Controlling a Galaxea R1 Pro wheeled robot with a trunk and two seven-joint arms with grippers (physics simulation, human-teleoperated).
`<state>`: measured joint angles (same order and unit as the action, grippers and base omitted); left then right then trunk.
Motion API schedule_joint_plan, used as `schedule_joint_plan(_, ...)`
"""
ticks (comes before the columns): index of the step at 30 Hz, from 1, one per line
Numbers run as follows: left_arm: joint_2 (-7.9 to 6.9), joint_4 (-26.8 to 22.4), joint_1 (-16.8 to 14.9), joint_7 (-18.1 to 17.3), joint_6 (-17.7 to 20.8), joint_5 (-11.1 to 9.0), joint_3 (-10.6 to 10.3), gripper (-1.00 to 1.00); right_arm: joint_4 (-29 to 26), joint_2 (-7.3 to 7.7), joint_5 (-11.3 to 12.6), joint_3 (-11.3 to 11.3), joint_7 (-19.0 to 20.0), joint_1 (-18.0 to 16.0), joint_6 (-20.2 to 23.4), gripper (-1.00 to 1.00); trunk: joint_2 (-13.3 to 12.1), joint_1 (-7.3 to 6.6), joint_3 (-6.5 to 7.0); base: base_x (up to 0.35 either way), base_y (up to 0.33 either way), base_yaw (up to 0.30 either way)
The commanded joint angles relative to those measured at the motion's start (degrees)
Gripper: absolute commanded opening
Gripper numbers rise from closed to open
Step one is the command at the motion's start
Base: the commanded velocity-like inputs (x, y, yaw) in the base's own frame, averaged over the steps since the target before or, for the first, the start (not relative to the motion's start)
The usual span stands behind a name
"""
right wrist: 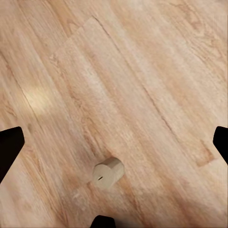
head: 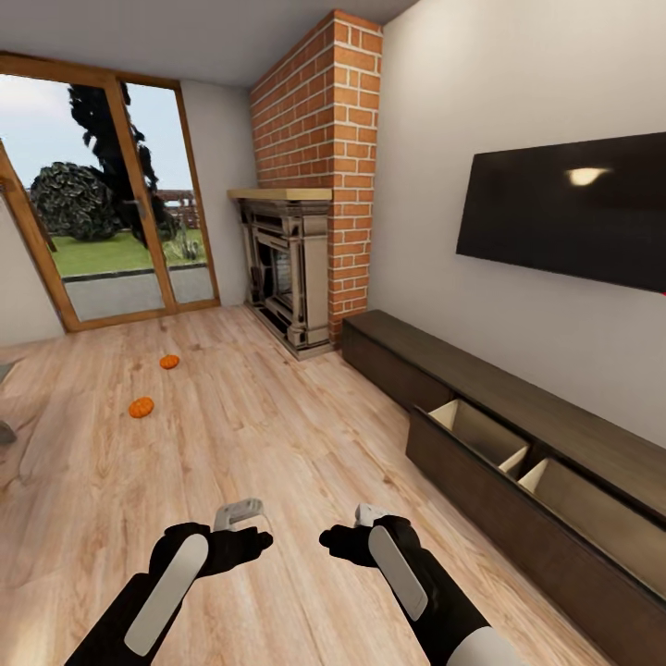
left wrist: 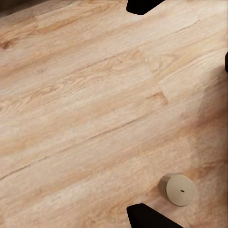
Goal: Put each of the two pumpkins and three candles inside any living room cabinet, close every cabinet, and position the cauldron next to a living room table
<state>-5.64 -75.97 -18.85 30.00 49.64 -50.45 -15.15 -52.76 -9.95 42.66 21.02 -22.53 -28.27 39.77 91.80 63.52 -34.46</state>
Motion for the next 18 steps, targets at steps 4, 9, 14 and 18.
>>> schedule_joint_plan(4,-0.06,-0.1,0.0,0.6,0.0,-0.6,-0.1,1.00,-0.1,0.01,0.6,0.1,-0.6,0.0,0.0,1.00,0.0,0.00,-0.06,0.001,0.016,0.001)
schedule_joint_plan(9,-0.05,-0.1,0.0,0.7,-0.1,-0.4,-0.1,1.00,-0.1,0.01,0.7,0.1,-0.5,0.0,0.0,1.00,1.2,0.66,-0.60,0.000,0.002,0.000)
schedule_joint_plan(14,-0.05,-0.1,0.0,0.8,-0.1,-0.4,-0.1,1.00,-0.1,0.08,0.8,0.2,-0.3,0.0,0.0,1.00,3.2,1.75,-1.50,0.000,0.000,0.000)
schedule_joint_plan(18,0.01,0.0,0.0,1.1,-0.1,-0.4,-0.1,1.00,-0.1,0.10,1.0,0.1,-0.2,0.0,0.0,1.00,4.8,2.63,-2.21,0.000,0.000,0.000)
